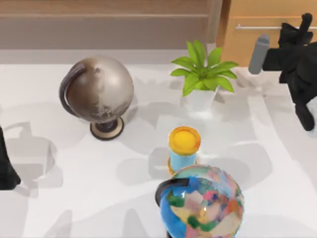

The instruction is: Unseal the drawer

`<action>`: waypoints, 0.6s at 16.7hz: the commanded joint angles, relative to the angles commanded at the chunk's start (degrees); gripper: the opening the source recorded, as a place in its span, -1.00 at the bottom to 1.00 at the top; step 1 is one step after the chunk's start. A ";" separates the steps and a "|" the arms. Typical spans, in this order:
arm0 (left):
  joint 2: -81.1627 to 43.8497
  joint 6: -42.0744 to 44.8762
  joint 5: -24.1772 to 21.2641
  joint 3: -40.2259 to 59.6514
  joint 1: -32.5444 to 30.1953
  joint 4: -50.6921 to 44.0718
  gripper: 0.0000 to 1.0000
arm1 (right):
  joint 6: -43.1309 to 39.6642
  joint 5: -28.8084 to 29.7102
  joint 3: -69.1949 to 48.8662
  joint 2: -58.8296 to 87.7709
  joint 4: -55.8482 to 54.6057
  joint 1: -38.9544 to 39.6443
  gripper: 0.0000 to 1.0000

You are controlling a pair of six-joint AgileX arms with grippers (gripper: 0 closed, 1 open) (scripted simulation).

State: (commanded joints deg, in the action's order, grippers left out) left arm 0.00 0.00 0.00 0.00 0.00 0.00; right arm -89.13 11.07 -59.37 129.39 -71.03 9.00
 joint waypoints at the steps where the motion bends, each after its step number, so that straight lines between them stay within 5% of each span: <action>1: 0.00 0.00 0.00 0.00 0.00 0.00 1.00 | 0.08 -0.09 1.27 -1.02 -0.88 -0.16 -1.00; 10: 0.00 0.00 0.00 0.00 0.00 0.00 1.00 | 0.10 2.31 14.91 -5.67 -7.86 2.38 -1.00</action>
State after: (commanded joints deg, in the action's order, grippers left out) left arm 0.00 0.00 0.00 0.00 0.00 0.00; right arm -89.03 13.37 -44.45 123.72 -78.89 11.38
